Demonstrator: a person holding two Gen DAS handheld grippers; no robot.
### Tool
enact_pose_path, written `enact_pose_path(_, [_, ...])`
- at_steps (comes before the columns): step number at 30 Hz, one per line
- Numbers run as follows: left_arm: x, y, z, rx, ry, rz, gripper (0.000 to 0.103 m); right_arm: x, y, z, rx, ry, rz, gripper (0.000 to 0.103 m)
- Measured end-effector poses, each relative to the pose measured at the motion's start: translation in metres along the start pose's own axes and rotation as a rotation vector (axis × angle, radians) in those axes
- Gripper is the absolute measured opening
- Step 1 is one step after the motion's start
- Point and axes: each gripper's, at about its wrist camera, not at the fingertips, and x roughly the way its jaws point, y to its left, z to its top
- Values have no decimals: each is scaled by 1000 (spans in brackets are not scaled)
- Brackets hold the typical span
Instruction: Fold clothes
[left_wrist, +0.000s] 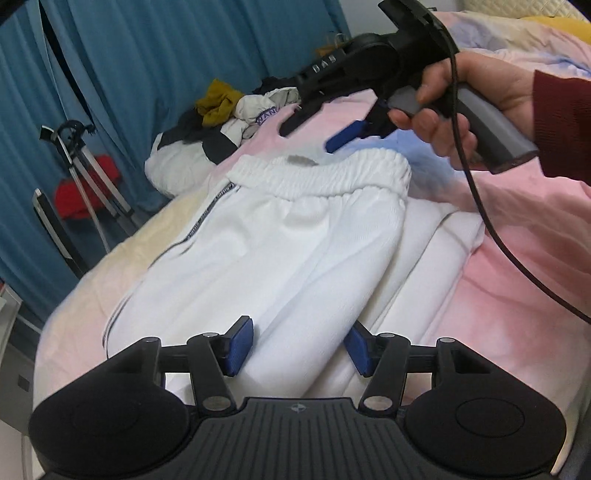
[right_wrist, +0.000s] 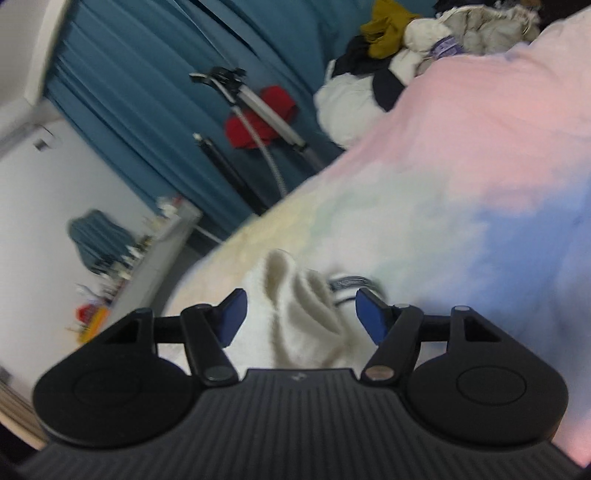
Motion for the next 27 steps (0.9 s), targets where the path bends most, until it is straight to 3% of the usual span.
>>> enact_pose_path(6, [-10,-13,-15,45,-11,-24,57,23,-14,0,101,13,135,69])
enact_pose_path(13, [-1,-17,-22,10,-22,-31,57,34,5,-11,-51,98,87,75])
enact_pose_path(14, [1,-17,-22,4,-26,-31,56,33,10,-12,-83,111,84,75])
enact_pose_path(16, [3,-17,-24,1,-33,-49,41,31,20,-13,-146,135,77,74])
enact_pose_path(18, [4,-18,-24,-1,-40,-52,32,31,37,-19,-283,138,-30,57])
enact_pose_path(20, [3,-21,-23,-1,-51,-43,21,31,51,-26,-368,126,-120,30])
enact_pose_path(21, [2,-21,-22,1,-56,-41,16,26,52,-28,-364,108,-111,20])
enact_pose_path(23, [-2,-21,-20,-3,-63,-49,12,17,59,-25,-328,70,-96,15])
enact_pose_path(27, [-24,-19,-13,-57,-146,-73,8,-6,74,-18,-342,-22,-115,13])
